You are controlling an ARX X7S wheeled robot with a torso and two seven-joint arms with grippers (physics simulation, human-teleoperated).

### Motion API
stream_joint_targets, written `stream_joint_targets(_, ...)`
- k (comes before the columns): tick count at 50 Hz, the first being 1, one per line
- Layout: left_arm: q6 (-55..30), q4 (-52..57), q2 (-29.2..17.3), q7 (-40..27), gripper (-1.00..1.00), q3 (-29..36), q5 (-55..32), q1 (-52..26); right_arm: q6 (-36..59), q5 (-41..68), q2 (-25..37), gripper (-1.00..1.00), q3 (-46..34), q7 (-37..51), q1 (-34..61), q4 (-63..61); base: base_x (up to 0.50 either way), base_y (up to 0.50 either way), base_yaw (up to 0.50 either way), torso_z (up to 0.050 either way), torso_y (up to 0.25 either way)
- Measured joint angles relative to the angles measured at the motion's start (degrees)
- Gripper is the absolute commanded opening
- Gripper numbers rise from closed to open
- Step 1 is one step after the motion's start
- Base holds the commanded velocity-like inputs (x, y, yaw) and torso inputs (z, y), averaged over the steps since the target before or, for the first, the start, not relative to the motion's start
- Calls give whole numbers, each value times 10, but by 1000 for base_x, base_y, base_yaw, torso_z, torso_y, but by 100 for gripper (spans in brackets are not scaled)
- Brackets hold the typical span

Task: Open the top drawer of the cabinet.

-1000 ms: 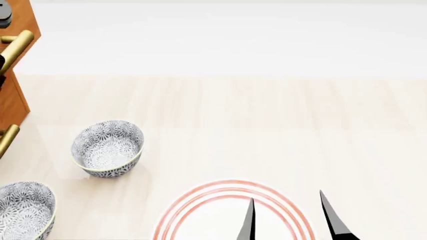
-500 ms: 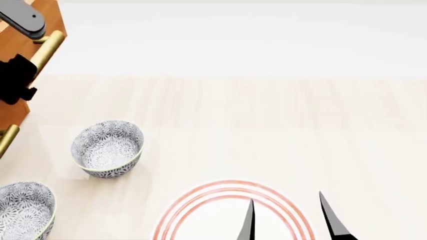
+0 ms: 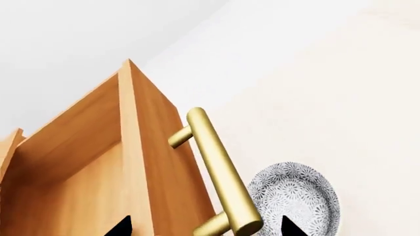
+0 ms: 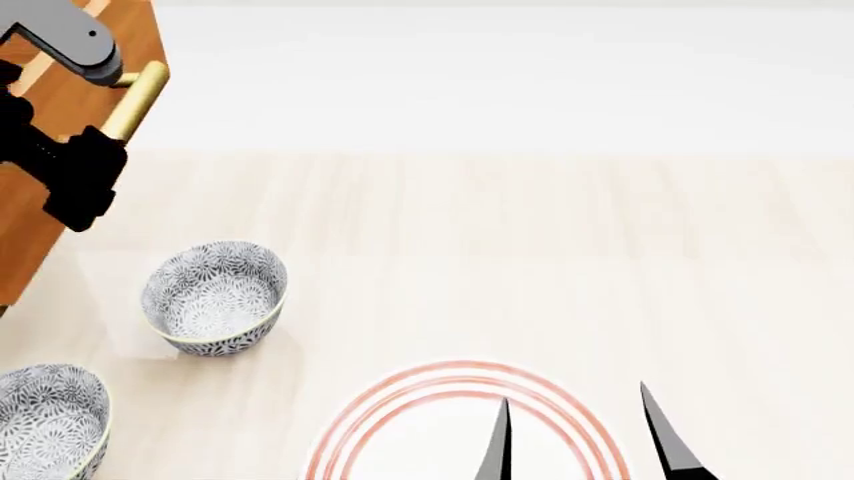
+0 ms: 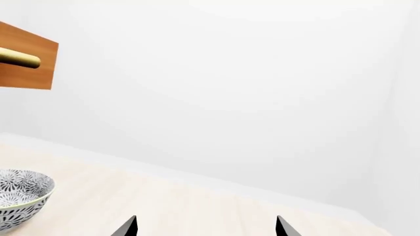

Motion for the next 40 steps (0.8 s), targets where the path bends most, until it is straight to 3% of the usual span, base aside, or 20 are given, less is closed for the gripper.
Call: stream_joint_targets(40, -103, 95, 21, 81, 100, 22, -7, 12, -3, 1, 6, 100, -4, 5, -2, 0, 0, 0, 0, -1, 0)
